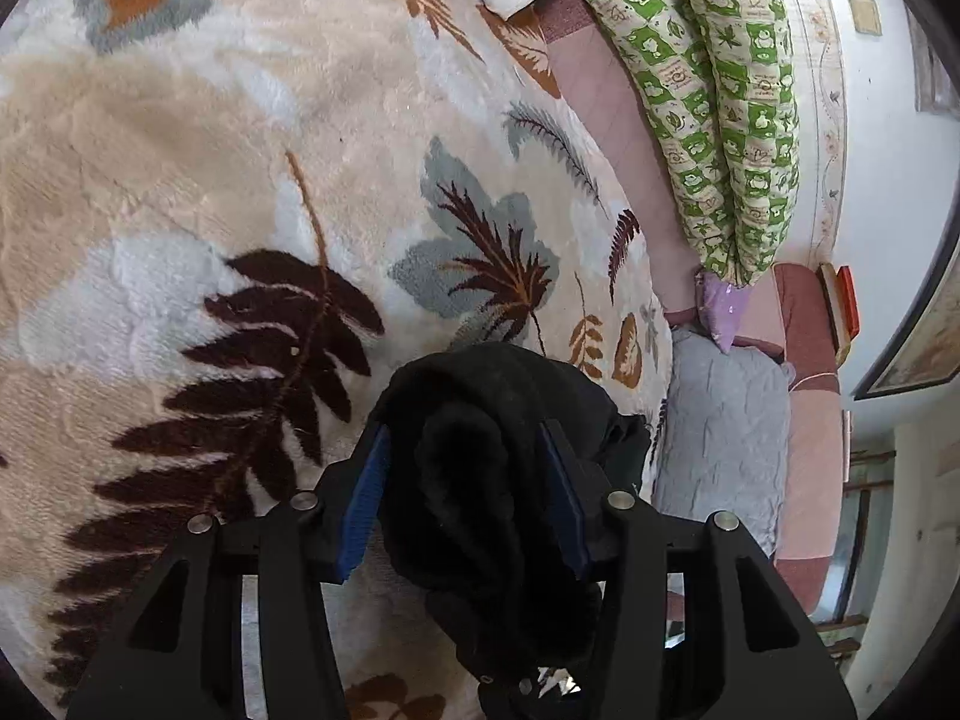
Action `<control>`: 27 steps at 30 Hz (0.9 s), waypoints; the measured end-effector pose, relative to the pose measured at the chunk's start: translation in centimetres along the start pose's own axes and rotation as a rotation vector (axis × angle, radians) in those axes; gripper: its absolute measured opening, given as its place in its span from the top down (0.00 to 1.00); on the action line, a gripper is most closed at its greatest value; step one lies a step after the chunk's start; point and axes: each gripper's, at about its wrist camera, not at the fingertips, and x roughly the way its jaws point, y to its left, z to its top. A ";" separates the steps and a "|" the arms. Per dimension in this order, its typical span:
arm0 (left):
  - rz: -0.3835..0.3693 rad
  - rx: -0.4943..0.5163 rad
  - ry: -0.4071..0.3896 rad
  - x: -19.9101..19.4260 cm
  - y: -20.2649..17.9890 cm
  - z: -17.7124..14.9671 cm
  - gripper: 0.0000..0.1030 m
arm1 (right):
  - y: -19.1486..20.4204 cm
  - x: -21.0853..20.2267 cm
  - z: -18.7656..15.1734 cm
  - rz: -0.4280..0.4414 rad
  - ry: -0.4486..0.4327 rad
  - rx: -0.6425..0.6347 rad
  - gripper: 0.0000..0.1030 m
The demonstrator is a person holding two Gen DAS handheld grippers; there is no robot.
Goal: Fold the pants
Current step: 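Grasp the leg ends with both grippers and lift them together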
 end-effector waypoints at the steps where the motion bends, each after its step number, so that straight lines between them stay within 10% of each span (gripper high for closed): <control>1: -0.032 -0.021 0.015 0.4 0.1 0.1 0.55 | -0.1 0.0 0.0 0.006 0.000 0.006 0.75; 4: -0.101 -0.026 0.038 0.6 -0.9 -0.2 0.81 | -0.4 -0.4 0.0 0.023 -0.007 0.020 0.75; 15: -0.053 0.082 -0.028 -0.3 -9.4 -2.4 0.81 | -3.0 -6.0 1.3 0.117 -0.110 0.115 0.75; 27: 0.133 0.329 0.085 15.2 -23.8 -6.2 0.81 | -18.3 -13.6 -0.4 0.177 -0.271 0.466 0.75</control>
